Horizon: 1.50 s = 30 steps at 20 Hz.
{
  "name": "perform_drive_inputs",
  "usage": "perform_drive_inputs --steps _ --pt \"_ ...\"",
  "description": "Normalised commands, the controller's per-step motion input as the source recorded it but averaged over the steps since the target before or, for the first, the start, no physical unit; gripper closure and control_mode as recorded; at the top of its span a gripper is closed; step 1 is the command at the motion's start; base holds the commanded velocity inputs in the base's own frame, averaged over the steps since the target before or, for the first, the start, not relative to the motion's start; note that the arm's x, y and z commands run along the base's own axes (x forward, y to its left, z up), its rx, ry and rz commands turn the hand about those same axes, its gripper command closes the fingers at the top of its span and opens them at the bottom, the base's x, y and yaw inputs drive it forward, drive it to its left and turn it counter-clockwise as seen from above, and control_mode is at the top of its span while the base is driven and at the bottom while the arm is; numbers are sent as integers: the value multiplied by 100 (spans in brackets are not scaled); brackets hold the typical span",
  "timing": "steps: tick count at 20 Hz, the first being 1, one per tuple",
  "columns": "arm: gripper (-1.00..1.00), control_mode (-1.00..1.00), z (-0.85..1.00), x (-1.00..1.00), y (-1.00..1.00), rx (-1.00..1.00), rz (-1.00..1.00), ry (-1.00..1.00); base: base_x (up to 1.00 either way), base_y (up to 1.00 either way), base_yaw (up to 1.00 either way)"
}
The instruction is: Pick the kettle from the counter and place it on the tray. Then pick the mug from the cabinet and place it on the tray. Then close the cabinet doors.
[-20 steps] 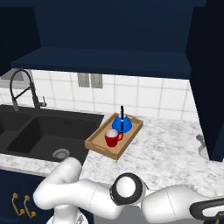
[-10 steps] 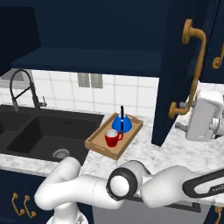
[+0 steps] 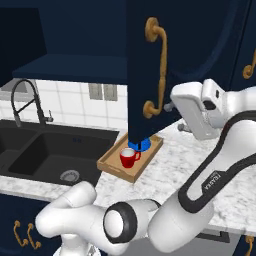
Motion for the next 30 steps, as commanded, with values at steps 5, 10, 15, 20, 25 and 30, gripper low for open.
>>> perform_drive_inputs --steps 5,10,15,20,25,30 --pt "-100 -100 -13 59 91 -12 -27 -21 0 0 0" --pt "-100 -100 -19 83 49 -10 -24 -26 0 0 0" --pt "-100 -100 -1 100 10 -12 -23 -21 0 0 0" --pt "-100 -100 4 97 0 -14 -24 -15 0 0 0" --pt "-100 -100 6 91 0 -14 -28 -10 0 0 0" --pt "-100 -100 7 91 -7 -9 -25 -7 0 0 0"
